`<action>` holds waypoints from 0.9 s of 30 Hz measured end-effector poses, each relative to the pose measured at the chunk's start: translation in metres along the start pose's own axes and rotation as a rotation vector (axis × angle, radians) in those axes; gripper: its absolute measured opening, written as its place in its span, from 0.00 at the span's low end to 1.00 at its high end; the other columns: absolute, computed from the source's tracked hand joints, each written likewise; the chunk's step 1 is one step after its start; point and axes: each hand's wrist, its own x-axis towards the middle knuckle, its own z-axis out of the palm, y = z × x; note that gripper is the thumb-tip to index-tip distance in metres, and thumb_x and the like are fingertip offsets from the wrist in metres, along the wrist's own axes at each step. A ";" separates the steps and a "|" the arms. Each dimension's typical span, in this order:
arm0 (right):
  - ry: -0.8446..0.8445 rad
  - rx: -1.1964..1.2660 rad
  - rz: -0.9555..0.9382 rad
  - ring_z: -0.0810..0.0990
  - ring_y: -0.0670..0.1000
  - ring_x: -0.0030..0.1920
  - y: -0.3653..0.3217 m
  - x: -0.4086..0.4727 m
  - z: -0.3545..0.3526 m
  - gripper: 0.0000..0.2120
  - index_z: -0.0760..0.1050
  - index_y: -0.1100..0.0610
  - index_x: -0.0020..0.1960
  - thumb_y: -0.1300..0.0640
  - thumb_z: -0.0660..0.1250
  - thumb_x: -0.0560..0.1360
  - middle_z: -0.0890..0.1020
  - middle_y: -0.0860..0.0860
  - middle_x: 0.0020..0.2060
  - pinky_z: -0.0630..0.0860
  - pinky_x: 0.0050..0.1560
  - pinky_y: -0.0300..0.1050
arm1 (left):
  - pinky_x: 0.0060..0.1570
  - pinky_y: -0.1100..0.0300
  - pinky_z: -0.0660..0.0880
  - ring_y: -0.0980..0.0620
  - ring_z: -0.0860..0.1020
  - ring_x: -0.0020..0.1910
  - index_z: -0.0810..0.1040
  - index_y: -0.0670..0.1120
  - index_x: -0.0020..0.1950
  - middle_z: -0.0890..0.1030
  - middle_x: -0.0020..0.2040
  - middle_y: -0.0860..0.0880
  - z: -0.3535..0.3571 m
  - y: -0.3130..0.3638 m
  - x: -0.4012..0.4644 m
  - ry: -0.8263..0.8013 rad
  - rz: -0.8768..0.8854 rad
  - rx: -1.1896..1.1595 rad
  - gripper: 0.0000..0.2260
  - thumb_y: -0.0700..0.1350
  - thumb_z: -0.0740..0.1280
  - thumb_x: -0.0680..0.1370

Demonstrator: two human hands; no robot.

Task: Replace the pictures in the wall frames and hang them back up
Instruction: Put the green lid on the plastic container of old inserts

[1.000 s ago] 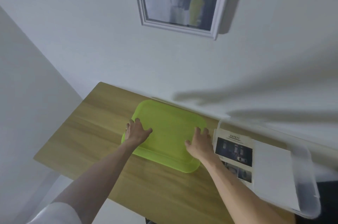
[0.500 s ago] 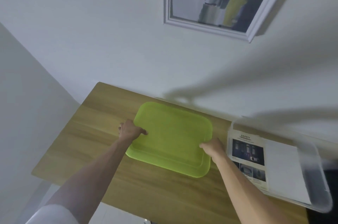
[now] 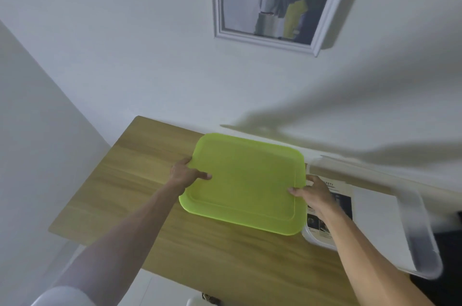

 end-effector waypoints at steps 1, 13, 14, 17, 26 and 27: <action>0.012 0.016 -0.006 0.79 0.59 0.61 0.004 -0.004 -0.013 0.39 0.65 0.60 0.73 0.64 0.80 0.67 0.77 0.60 0.65 0.74 0.64 0.56 | 0.65 0.48 0.72 0.43 0.74 0.65 0.68 0.46 0.74 0.76 0.67 0.45 0.010 0.002 -0.008 -0.006 0.008 -0.002 0.50 0.44 0.85 0.55; 0.140 -0.027 0.018 0.84 0.56 0.52 0.090 -0.009 -0.201 0.40 0.70 0.57 0.70 0.61 0.83 0.62 0.84 0.56 0.56 0.78 0.59 0.57 | 0.62 0.51 0.74 0.44 0.77 0.62 0.67 0.44 0.74 0.79 0.64 0.46 0.188 0.034 -0.102 -0.113 0.079 0.026 0.53 0.47 0.85 0.52; 0.156 -0.034 0.022 0.84 0.56 0.52 0.093 -0.010 -0.215 0.39 0.70 0.57 0.70 0.61 0.82 0.63 0.83 0.56 0.56 0.78 0.58 0.56 | 0.61 0.53 0.73 0.44 0.77 0.62 0.68 0.44 0.74 0.79 0.64 0.46 0.203 0.038 -0.110 -0.109 0.092 0.034 0.51 0.46 0.85 0.54; 0.194 -0.025 0.046 0.83 0.57 0.50 0.105 0.000 -0.252 0.36 0.71 0.60 0.69 0.64 0.81 0.65 0.83 0.58 0.56 0.79 0.55 0.54 | 0.62 0.52 0.73 0.44 0.74 0.65 0.69 0.45 0.74 0.77 0.66 0.45 0.242 0.045 -0.127 -0.083 0.108 0.081 0.47 0.45 0.84 0.57; 0.182 -0.198 0.077 0.83 0.58 0.50 0.134 0.040 -0.310 0.19 0.78 0.60 0.57 0.60 0.78 0.68 0.84 0.56 0.51 0.79 0.58 0.57 | 0.63 0.48 0.73 0.42 0.73 0.66 0.71 0.48 0.72 0.76 0.66 0.44 0.312 0.053 -0.147 -0.038 0.106 0.185 0.43 0.47 0.82 0.59; 0.177 -0.240 0.069 0.83 0.58 0.50 0.135 0.039 -0.311 0.15 0.78 0.59 0.54 0.59 0.78 0.69 0.84 0.56 0.50 0.79 0.57 0.56 | 0.64 0.47 0.73 0.42 0.72 0.66 0.70 0.48 0.73 0.75 0.67 0.43 0.317 0.052 -0.147 -0.027 0.101 0.206 0.44 0.49 0.82 0.59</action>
